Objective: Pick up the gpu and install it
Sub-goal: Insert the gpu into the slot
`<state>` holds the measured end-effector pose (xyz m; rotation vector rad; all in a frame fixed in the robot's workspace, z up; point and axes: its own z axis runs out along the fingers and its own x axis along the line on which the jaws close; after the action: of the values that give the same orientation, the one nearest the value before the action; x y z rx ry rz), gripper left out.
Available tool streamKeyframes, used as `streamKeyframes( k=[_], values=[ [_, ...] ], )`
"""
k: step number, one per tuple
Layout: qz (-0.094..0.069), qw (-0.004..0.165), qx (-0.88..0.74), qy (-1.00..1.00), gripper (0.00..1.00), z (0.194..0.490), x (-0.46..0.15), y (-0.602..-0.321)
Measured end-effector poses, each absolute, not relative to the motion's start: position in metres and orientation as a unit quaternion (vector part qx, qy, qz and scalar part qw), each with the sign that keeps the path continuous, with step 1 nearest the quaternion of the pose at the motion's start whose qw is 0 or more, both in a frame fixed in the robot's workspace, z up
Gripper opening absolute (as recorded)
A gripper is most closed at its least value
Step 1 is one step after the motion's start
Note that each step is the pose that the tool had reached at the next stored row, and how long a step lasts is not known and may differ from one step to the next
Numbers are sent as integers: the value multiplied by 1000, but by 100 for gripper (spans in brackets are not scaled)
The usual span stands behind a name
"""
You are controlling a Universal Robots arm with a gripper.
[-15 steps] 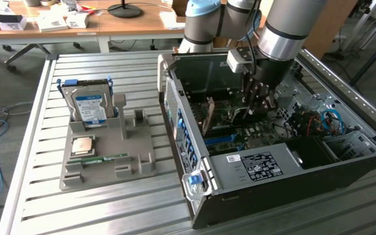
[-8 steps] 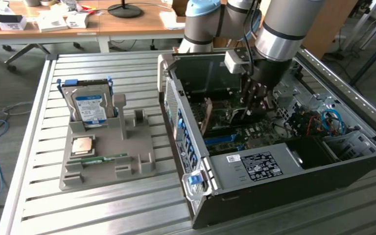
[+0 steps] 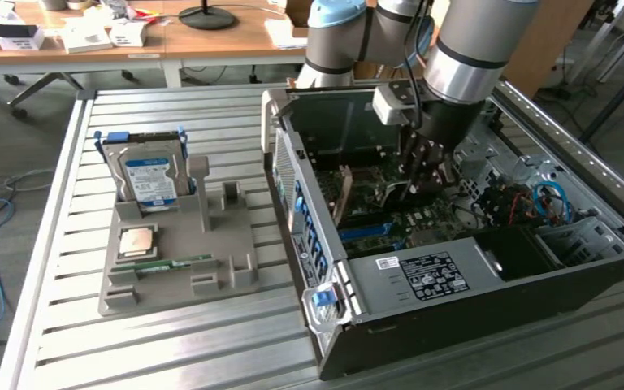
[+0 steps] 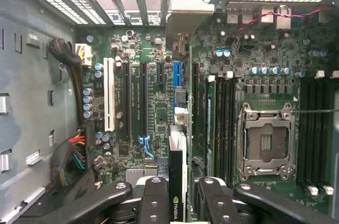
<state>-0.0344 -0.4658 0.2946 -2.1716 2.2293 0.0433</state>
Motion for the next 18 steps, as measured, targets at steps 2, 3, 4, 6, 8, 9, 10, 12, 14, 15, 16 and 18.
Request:
streamKeyframes(
  k=[2, 3, 4, 6, 8, 9, 10, 12, 14, 15, 16, 18],
  values=[
    [14, 15, -699, 715, 26, 294, -35, -466],
    [14, 15, -699, 715, 26, 293, -35, -466],
    [14, 15, -699, 714, 26, 292, -35, -466],
    [14, 15, -700, 714, 26, 291, -36, -466],
    [14, 15, -700, 714, 26, 289, -36, -466],
    [14, 15, -700, 713, 26, 288, -37, -466],
    [14, 15, -701, 713, 26, 287, -37, -466],
    [14, 15, -701, 713, 26, 286, -38, -466],
    [14, 15, -701, 713, 26, 285, -38, -466],
    [14, 15, -701, 713, 26, 285, -38, -466],
    [14, 15, -701, 713, 26, 285, -38, -466],
    [14, 15, -701, 713, 26, 285, -38, -466]
  ],
)
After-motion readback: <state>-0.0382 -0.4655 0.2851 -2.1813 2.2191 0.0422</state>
